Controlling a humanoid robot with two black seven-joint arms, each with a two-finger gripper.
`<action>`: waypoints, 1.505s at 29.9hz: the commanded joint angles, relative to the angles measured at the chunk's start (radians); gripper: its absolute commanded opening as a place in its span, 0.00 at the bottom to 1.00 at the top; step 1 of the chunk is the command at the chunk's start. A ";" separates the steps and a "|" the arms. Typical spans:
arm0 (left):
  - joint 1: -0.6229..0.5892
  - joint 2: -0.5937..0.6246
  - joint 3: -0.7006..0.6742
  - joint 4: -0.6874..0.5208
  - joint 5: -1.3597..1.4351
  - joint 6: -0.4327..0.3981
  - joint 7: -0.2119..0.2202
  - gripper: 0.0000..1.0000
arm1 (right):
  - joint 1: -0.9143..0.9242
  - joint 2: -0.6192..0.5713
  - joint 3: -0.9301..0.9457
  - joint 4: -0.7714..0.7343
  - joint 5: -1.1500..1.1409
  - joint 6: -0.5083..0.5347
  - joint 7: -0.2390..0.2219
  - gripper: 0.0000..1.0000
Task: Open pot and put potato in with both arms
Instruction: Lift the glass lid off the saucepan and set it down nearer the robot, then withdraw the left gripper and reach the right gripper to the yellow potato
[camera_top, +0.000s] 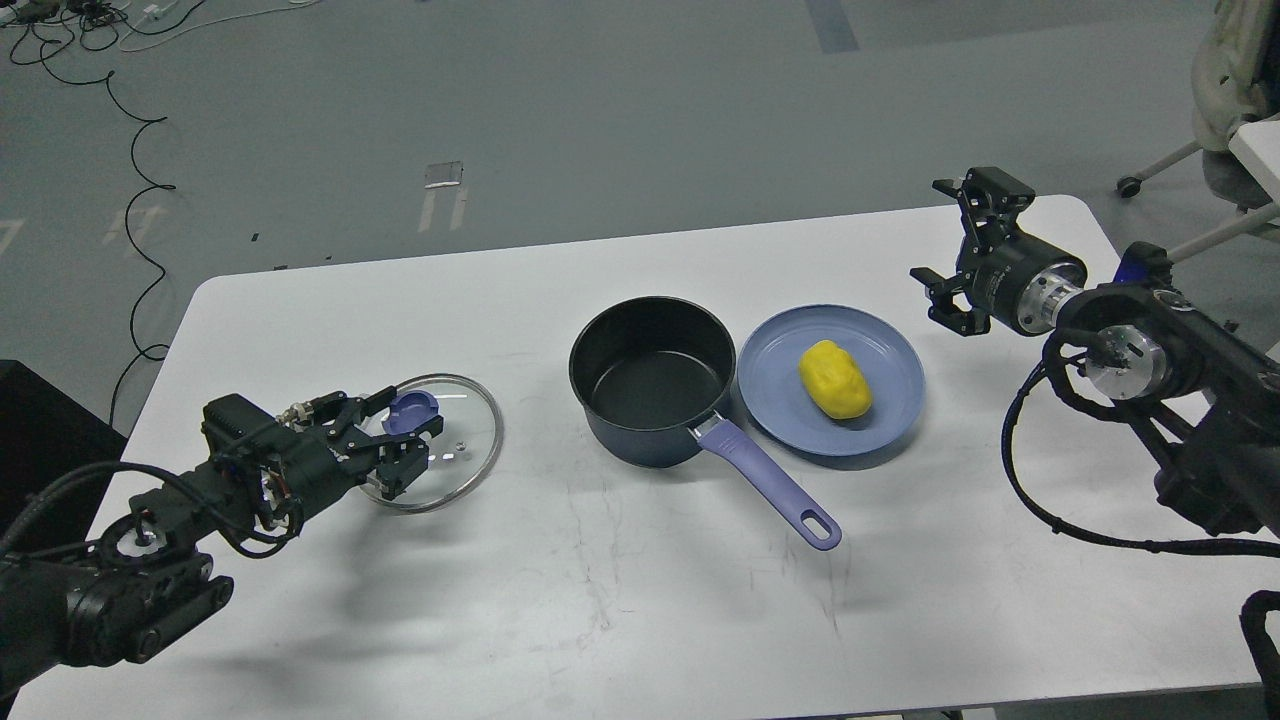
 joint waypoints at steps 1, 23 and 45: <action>0.013 -0.002 0.000 0.028 -0.001 0.000 0.000 0.92 | 0.001 -0.005 -0.002 0.000 0.000 0.001 0.000 1.00; -0.261 0.092 -0.071 -0.085 -0.725 -0.274 0.000 0.98 | 0.264 -0.229 -0.639 0.195 -0.575 0.040 0.086 1.00; -0.270 0.046 -0.491 -0.076 -1.394 -0.814 0.276 0.98 | 0.268 -0.083 -0.814 0.066 -0.762 0.033 0.133 0.98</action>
